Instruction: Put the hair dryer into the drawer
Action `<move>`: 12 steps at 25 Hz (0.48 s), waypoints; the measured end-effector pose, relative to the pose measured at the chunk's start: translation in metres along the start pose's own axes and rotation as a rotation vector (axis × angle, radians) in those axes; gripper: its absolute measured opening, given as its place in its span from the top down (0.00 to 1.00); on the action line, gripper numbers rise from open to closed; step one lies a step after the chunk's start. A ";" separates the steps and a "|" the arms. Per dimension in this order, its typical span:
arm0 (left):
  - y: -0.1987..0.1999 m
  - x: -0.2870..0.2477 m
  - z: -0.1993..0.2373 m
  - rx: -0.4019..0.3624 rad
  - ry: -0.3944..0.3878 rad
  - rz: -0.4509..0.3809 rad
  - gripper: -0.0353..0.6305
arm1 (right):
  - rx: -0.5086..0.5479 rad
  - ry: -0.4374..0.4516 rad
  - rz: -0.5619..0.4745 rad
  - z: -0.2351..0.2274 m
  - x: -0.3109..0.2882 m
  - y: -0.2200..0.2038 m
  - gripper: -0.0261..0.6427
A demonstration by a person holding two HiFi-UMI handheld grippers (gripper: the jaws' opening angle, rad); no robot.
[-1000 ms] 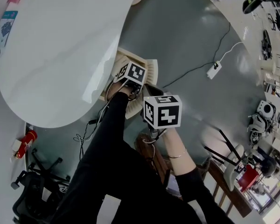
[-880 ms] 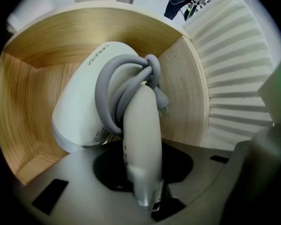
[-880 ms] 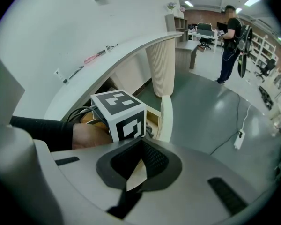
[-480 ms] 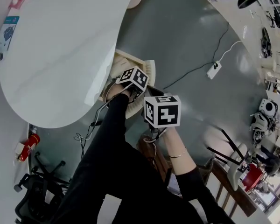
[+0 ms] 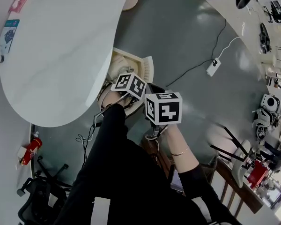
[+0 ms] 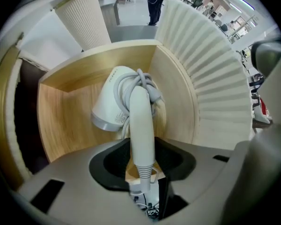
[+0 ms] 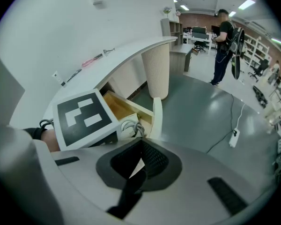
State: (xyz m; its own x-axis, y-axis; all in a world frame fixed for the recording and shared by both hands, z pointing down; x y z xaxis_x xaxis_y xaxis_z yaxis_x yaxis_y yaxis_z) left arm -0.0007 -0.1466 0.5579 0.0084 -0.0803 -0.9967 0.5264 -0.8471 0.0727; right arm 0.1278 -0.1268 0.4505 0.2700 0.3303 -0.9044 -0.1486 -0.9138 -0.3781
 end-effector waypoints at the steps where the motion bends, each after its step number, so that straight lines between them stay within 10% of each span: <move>1: -0.002 0.003 0.001 -0.003 0.017 -0.025 0.69 | -0.001 -0.002 -0.006 -0.001 0.002 0.000 0.96; 12: -0.021 0.028 0.000 -0.040 0.119 -0.290 0.69 | -0.020 -0.023 -0.044 -0.003 0.013 -0.009 0.96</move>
State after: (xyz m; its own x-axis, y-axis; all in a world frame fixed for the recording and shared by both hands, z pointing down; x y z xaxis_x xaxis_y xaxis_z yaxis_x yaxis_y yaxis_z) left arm -0.0110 -0.1310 0.5279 -0.0485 0.2255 -0.9730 0.5547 -0.8040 -0.2140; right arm 0.1353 -0.1153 0.4426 0.2543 0.3754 -0.8913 -0.1183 -0.9026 -0.4139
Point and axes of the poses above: the fingertips, and each gripper's own axes: x backward along the fingers, z to its left, y out of its top, the point moved 9 cm from there along x, backward along the fingers
